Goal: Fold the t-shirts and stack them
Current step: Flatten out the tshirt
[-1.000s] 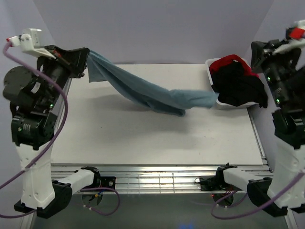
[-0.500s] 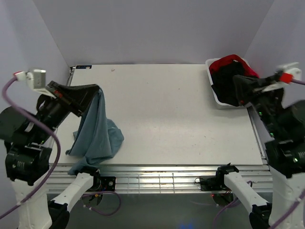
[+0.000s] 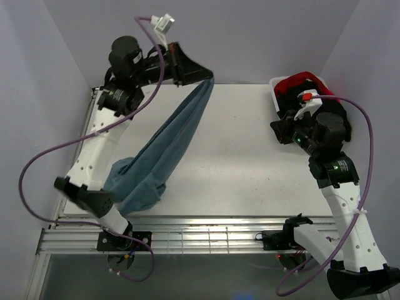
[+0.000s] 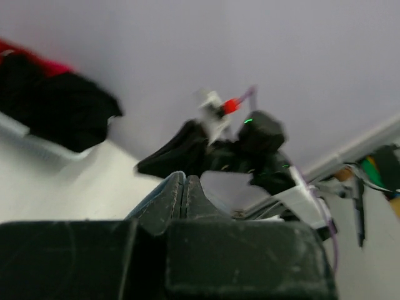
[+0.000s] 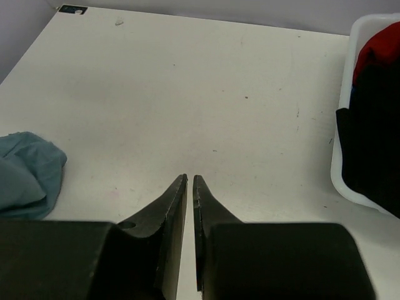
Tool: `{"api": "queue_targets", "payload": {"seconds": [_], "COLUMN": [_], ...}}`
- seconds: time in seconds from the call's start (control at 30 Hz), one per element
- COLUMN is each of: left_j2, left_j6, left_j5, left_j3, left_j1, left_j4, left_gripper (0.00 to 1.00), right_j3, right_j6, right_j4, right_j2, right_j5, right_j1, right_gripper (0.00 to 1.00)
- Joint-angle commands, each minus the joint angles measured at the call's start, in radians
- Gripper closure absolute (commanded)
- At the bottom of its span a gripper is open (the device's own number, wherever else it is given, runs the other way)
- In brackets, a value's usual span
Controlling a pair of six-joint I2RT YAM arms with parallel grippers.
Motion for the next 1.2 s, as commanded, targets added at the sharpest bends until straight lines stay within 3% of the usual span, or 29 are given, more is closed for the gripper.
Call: {"api": "queue_targets", "payload": {"seconds": [0.0,0.03,0.07,0.1,0.17,0.27,0.4,0.43,0.5,0.53,0.57,0.63,0.67,0.73,0.77,0.8,0.87,0.97,1.17], "left_j2": [0.211,0.255,0.259,0.285,0.32,0.245,0.049,-0.026,-0.113,-0.21,-0.259,-0.357,-0.446,-0.526,-0.589,-0.612,-0.657,-0.671,-0.651], "left_j6": [-0.222,-0.313,-0.428,-0.52,-0.523,-0.44,-0.178,-0.023,0.08,0.147,0.158,0.18,0.178,0.178,0.163,0.146,0.114,0.051,0.009], "left_j5": [0.169,0.179,0.182,0.161,0.166,0.15,0.048,-0.062,-0.173,-0.306,-0.348,-0.46,-0.573,-0.71,-0.865,-0.935,-1.107,-1.222,-1.305], "left_j3": [0.492,0.499,0.435,0.457,0.483,0.314,0.074,0.051,-0.073,-0.134,-0.285,-0.436,-0.584,-0.723,-0.788,-0.893,-0.975,-1.072,-1.123], "left_j1": [-0.127,-0.132,-0.127,-0.127,-0.126,-0.124,-0.114,-0.114,-0.112,-0.112,-0.112,-0.112,-0.112,-0.112,-0.112,-0.112,-0.112,-0.112,-0.112], "left_j4": [0.272,0.528,0.651,0.689,0.688,0.678,0.499,0.321,0.214,0.157,0.151,0.129,0.123,0.108,0.099,0.086,0.056,0.02,0.02], "left_gripper": [1.0,1.0,1.0,1.0,1.0,1.0,1.0,1.0,1.0,1.0,1.0,1.0,1.0,1.0,1.0,1.0,1.0,1.0,1.0], "right_j3": [-0.046,-0.072,-0.086,-0.096,-0.128,-0.166,-0.192,-0.197,-0.215,-0.223,-0.232,-0.263,-0.273,-0.304,-0.31,-0.315,-0.326,-0.32,-0.313], "right_j6": [0.009,0.009,0.007,0.004,0.0,-0.013,-0.026,-0.026,-0.02,-0.014,-0.01,-0.002,0.007,0.013,0.021,0.023,0.026,0.033,0.098], "right_j4": [0.095,0.102,0.107,0.108,0.111,0.118,0.107,0.102,0.099,0.098,0.098,0.101,0.105,0.116,0.116,0.115,0.107,0.087,0.038], "right_j2": [0.005,0.007,0.007,0.007,0.004,-0.007,-0.004,-0.004,-0.004,-0.001,0.005,0.014,0.026,0.042,0.06,0.071,0.103,0.148,0.233], "right_j5": [-0.025,-0.023,-0.023,-0.022,-0.016,0.006,0.045,0.052,0.073,0.081,0.094,0.107,0.11,0.119,0.124,0.131,0.145,0.168,0.372], "right_j1": [-0.001,-0.003,0.0,0.0,0.002,0.003,0.003,0.003,0.005,0.005,0.007,0.005,0.008,0.011,0.016,0.019,0.034,0.074,0.238], "right_gripper": [0.86,0.86,0.86,0.86,0.86,0.86,0.86,0.86,0.86,0.86,0.85,0.83,0.82,0.77,0.74,0.68,0.56,0.46,0.45]}}
